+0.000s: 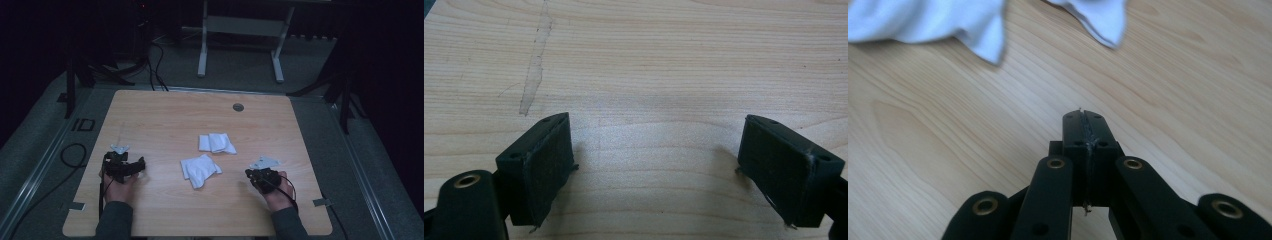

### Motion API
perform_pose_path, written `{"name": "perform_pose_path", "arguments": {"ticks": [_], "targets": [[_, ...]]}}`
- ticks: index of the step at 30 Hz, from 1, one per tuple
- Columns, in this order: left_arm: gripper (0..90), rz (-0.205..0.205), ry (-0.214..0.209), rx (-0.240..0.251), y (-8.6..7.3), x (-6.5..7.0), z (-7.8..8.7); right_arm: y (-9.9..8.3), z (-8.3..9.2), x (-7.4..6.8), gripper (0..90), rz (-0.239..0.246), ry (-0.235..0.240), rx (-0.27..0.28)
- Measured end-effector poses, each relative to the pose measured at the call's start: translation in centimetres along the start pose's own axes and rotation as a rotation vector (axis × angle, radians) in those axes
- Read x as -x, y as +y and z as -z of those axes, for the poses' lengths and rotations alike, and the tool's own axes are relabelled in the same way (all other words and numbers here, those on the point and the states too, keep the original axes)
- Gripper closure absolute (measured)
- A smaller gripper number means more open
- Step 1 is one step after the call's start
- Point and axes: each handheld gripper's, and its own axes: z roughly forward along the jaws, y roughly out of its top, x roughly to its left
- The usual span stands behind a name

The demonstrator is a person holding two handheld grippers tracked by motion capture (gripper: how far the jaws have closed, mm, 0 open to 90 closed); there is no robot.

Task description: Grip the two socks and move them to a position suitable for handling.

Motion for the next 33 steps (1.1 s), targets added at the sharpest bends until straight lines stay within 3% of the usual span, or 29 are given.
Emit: {"name": "perform_pose_path", "arguments": {"ticks": [7,14,18,24,33], "targets": [[14.8,-0.003,-0.004,0.001,0.0,0.0,0.0,2.4,-1.7,-2.3,89.6,0.082,0.047,0.001],[14.8,-0.004,-0.004,0.001,0.0,0.0,0.0,4.0,-3.4,-3.0,89.8,0.116,0.063,-0.005],[14.8,-0.004,-0.004,0.001,0.0,0.0,0.0,5.1,-5.2,-3.7,89.8,0.128,0.079,-0.025],[14.8,-0.007,-0.007,0.002,0.0,0.1,0.0,5.2,-7.0,-4.3,89.8,0.127,0.089,-0.061],[14.8,-0.008,-0.008,0.003,0.0,0.1,0.0,4.4,-6.1,-5.6,89.8,0.144,0.127,-0.053]]}}
